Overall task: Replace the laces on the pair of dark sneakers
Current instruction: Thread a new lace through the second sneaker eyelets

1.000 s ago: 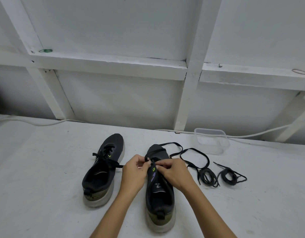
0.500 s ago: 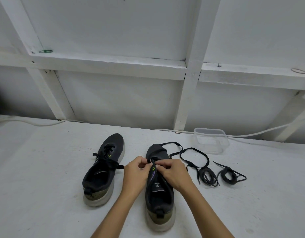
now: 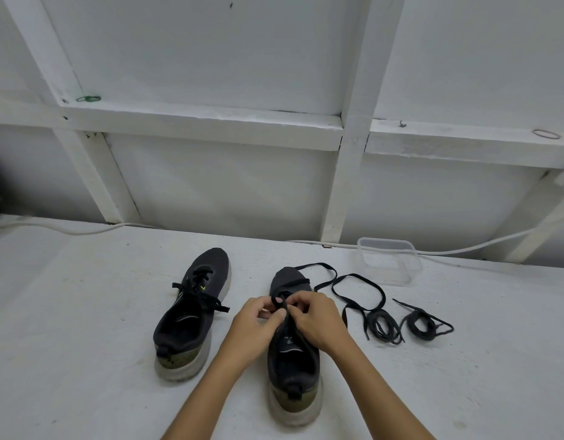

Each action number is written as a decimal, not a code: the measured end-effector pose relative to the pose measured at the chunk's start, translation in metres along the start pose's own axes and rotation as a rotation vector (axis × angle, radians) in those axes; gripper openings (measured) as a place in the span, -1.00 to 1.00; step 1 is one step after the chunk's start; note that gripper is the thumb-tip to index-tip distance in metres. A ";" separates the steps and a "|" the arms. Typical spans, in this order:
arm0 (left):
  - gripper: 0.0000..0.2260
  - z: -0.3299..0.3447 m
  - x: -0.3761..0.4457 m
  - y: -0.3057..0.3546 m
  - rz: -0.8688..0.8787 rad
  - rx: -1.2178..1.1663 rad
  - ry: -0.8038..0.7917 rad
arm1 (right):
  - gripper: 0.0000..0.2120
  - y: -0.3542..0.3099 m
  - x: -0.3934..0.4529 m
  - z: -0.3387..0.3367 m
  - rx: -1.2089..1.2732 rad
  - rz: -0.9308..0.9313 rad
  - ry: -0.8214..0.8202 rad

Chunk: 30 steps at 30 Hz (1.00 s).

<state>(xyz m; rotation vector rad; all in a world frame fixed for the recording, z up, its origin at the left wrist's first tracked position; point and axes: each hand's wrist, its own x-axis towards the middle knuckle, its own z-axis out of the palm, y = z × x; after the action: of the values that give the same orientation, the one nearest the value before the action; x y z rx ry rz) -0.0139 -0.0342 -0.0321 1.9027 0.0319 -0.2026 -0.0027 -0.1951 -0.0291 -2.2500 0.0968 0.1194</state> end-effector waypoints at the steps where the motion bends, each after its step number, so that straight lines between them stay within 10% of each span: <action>1: -0.85 0.001 -0.002 0.002 -0.012 0.001 -0.024 | -0.91 0.001 -0.001 0.000 0.010 -0.015 -0.001; 5: -0.59 0.004 -0.012 0.010 -0.031 0.046 -0.162 | -0.91 0.003 -0.004 -0.004 0.107 -0.039 -0.021; 9: -0.77 0.014 -0.014 0.015 0.001 0.256 0.018 | -0.88 -0.003 -0.002 -0.012 0.113 -0.045 -0.050; 18: -0.78 -0.004 -0.003 0.017 -0.074 0.229 0.083 | -0.83 -0.002 -0.014 -0.040 1.024 0.097 -0.092; 22: -0.96 -0.002 -0.008 0.021 -0.049 0.207 0.012 | -0.80 -0.002 -0.007 -0.043 0.868 0.155 -0.121; 30: -0.70 0.017 0.000 0.035 -0.063 0.531 -0.110 | -0.77 -0.032 0.007 -0.055 0.889 0.102 -0.146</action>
<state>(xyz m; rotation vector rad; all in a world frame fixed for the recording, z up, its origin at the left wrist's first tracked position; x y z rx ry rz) -0.0112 -0.0616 -0.0045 2.4174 -0.0409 -0.3883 0.0107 -0.2176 0.0292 -1.3456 0.1509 0.2402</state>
